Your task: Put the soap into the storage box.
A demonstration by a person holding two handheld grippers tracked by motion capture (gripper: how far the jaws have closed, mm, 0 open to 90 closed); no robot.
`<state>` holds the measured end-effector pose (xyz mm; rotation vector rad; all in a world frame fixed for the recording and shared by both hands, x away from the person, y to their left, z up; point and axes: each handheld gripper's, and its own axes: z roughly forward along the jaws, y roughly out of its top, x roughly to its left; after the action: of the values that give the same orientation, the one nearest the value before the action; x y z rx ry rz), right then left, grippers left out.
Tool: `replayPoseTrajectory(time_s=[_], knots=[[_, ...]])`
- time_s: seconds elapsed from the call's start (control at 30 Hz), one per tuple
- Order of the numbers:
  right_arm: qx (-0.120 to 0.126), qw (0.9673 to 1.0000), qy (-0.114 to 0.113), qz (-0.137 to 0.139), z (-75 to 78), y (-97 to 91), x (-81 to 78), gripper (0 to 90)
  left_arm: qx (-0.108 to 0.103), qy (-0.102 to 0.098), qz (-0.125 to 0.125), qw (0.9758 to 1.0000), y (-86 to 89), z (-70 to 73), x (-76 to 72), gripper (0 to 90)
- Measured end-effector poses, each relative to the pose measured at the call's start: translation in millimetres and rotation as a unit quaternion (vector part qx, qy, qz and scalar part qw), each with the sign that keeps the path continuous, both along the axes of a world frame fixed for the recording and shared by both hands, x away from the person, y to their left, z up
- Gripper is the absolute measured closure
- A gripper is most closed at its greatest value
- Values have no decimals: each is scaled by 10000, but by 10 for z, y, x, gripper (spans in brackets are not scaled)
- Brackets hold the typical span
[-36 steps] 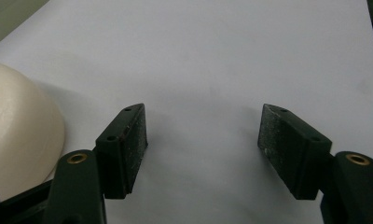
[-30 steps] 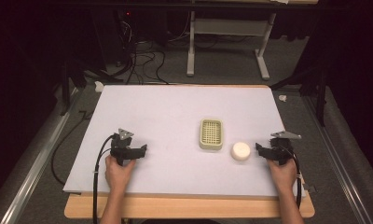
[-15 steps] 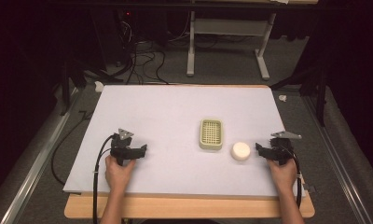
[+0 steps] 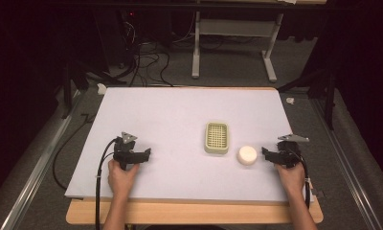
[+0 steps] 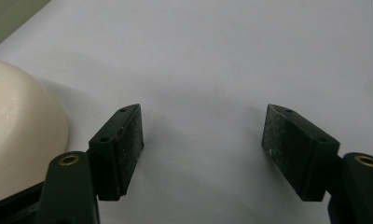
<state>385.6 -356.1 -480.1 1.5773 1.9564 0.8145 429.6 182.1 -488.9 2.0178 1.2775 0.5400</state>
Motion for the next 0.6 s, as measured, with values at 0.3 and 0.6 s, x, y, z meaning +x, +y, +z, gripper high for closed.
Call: replayPoseTrajectory(time_s=[0.3,0.6], knots=[[50,10000,9,6,8,-7,-5,289,-3,-8,5,10000,-1,-1,0,153],[218,9997,-143,8,50,-46,-106,289,1,-1,0,10000,0,0,0,153]])
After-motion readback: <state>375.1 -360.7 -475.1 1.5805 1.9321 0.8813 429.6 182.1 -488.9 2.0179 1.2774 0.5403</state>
